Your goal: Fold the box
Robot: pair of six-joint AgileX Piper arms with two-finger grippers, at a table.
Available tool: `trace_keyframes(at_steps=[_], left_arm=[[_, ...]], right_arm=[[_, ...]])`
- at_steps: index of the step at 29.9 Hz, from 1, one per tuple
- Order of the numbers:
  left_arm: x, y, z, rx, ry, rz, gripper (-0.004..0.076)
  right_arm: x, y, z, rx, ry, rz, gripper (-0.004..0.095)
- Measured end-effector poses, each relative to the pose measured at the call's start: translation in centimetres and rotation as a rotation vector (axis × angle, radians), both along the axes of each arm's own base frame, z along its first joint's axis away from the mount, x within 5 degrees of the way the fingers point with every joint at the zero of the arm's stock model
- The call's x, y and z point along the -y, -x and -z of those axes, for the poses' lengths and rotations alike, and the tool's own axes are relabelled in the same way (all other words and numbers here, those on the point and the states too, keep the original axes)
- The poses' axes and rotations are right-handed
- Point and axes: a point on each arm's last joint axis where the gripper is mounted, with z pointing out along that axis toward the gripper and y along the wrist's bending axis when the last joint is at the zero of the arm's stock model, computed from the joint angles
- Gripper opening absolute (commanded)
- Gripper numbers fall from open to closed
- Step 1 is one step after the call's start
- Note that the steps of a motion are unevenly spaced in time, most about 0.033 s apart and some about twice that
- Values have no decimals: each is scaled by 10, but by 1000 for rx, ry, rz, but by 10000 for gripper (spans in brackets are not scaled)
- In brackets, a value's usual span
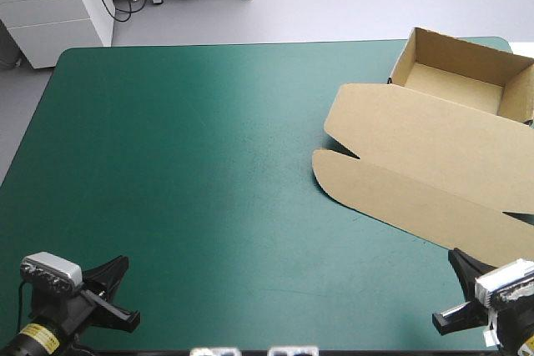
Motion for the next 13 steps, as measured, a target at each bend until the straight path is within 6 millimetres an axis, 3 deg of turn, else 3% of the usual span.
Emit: trace_keyframes(at_steps=[13], left_arm=[[-4, 9, -2, 62, 21, 2, -8]], right_arm=[[3, 6, 7, -47, 10, 7, -14]])
